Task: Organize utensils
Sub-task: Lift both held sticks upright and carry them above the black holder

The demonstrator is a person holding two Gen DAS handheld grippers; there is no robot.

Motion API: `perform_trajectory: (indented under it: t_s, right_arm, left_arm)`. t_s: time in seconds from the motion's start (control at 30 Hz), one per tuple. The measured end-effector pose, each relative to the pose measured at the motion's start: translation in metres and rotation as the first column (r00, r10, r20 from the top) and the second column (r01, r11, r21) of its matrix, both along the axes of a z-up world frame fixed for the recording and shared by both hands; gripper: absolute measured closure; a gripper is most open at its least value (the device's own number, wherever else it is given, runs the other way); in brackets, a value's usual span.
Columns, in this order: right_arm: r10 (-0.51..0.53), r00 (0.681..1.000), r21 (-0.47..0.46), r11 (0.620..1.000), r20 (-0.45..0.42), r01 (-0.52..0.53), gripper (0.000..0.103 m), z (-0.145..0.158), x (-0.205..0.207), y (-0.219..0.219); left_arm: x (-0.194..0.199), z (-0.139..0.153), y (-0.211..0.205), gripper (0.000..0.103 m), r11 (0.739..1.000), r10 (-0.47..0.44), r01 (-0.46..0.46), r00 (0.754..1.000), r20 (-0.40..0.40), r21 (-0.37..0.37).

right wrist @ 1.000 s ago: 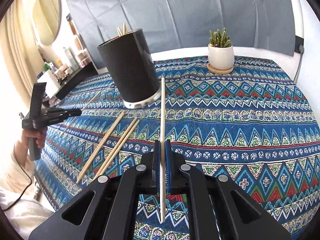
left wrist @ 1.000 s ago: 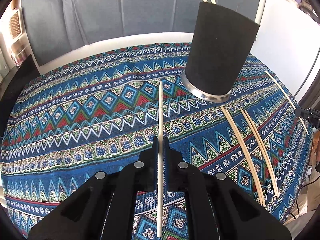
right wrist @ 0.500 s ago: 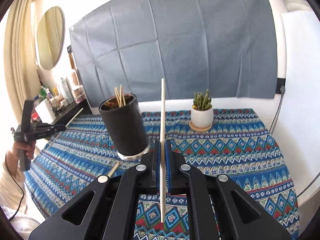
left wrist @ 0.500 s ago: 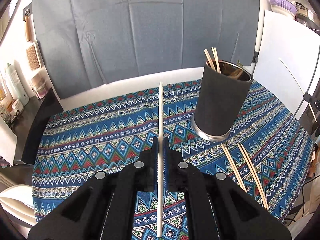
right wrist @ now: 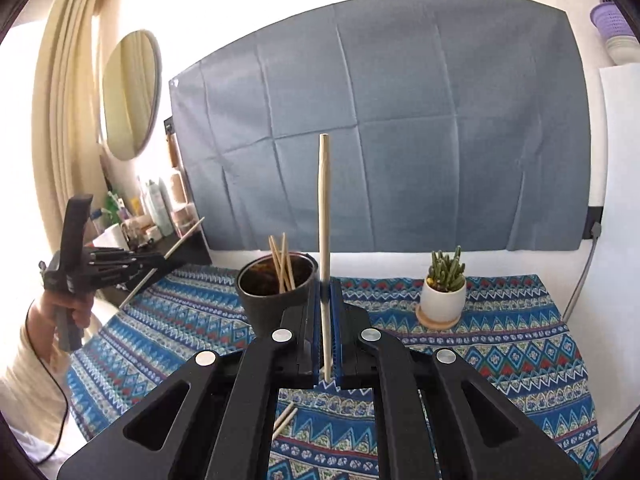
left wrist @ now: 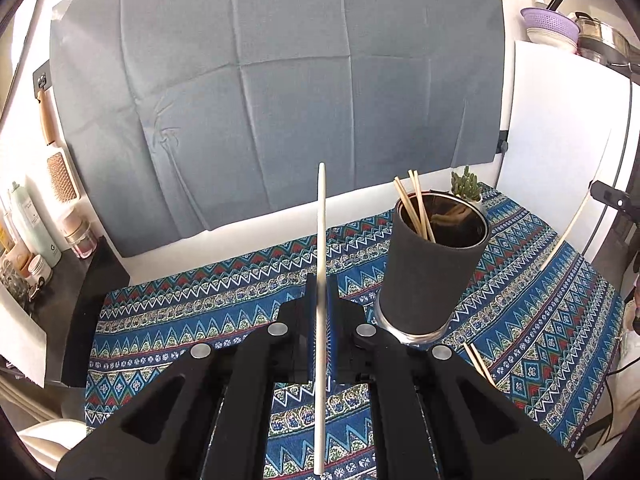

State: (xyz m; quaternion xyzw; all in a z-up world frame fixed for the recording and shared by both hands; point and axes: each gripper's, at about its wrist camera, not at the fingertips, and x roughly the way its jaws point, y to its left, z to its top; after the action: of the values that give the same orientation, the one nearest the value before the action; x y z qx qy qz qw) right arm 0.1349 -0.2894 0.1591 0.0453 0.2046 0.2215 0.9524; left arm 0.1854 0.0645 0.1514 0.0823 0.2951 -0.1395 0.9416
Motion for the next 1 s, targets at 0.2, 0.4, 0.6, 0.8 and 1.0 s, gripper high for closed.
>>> perform_trajectory:
  t_s: [0.2,0.4,0.6,0.8,1.0]
  right_arm:
    - [0.038,0.999,-0.007,0.999,0.025,-0.038,0.098,0.011,0.013,0.021]
    - [0.058,0.996,0.004,0.998,0.066,-0.058,0.098,0.031,0.024,0.031]
    - [0.066,0.994,0.032,0.997,0.086,-0.069,0.098,0.041,0.04,0.036]
    - [0.07,0.994,0.072,0.995,0.08,-0.076,0.098,0.041,0.057,0.042]
    - [0.088,0.994,0.09,0.991,0.07,-0.094,0.098,0.036,0.071,0.054]
  left_arm:
    - [0.011,0.003,-0.019,0.098,0.999,-0.034,0.034,0.999,0.012,-0.001]
    - [0.022,0.017,-0.034,0.098,0.996,-0.074,0.076,0.996,0.05,-0.04]
    - [0.037,0.03,-0.051,0.098,0.987,-0.114,0.123,0.99,0.088,-0.104]
    - [0.051,0.033,-0.065,0.098,0.963,-0.162,0.185,0.979,0.127,-0.197]
    - [0.068,0.024,-0.074,0.098,0.92,-0.21,0.245,0.967,0.144,-0.305]
